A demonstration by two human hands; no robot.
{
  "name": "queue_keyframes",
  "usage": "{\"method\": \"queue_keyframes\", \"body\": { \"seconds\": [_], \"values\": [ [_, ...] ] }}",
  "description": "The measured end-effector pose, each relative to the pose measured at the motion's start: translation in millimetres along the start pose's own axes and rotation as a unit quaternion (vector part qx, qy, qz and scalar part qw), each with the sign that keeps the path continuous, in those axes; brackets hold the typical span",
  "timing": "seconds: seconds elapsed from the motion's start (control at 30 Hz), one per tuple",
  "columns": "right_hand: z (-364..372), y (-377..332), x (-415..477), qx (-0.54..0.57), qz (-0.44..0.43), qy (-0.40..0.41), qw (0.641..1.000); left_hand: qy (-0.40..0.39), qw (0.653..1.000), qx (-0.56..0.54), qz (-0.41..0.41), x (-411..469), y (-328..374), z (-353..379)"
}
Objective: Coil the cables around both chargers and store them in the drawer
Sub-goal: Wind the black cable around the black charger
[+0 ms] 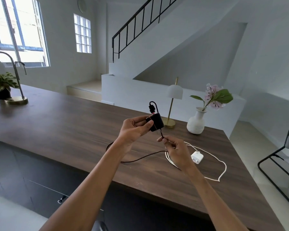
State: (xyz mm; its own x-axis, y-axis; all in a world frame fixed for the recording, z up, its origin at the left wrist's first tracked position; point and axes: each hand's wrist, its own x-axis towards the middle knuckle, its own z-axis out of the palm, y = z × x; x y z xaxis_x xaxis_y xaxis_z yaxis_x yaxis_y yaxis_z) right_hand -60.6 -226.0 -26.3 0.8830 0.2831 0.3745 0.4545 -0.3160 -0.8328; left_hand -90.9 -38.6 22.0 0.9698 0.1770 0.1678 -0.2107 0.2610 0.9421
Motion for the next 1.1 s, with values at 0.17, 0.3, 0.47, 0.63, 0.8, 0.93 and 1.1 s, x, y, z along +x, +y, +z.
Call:
{"method": "queue_keyframes", "body": {
  "seconds": [0.17,0.3,0.47,0.63,0.8,0.93,1.1],
  "values": [
    [-1.9,-15.0,-14.7,-0.094,-0.026,-0.009,0.995,0.021,1.000,0.002,-0.010,-1.2,-3.2,4.8],
    [-8.3,-23.8,-19.2,-0.170,-0.050,-0.039,0.983,0.045,0.999,-0.003,-0.019,-3.2,-8.3,9.9],
    [-23.4,-38.6,-23.1,-0.253,-0.040,-0.050,0.965,0.046,0.998,0.038,-0.015,-4.7,-8.2,13.6],
    [-30.4,-62.5,-28.8,-0.291,-0.036,-0.094,0.951,0.049,0.992,0.114,0.004,-6.6,-10.4,12.9],
    [-41.3,-85.6,-25.4,-0.344,-0.027,-0.171,0.923,0.057,0.957,0.282,0.043,-6.6,-18.0,10.3],
    [-68.3,-106.2,-6.7,-0.335,-0.047,-0.190,0.922,0.041,0.936,0.347,0.046,-9.3,-15.1,12.9],
    [-96.8,-122.4,31.1,-0.310,-0.106,-0.102,0.939,0.000,0.925,0.379,0.034,-13.2,-10.4,19.3]
  ]
}}
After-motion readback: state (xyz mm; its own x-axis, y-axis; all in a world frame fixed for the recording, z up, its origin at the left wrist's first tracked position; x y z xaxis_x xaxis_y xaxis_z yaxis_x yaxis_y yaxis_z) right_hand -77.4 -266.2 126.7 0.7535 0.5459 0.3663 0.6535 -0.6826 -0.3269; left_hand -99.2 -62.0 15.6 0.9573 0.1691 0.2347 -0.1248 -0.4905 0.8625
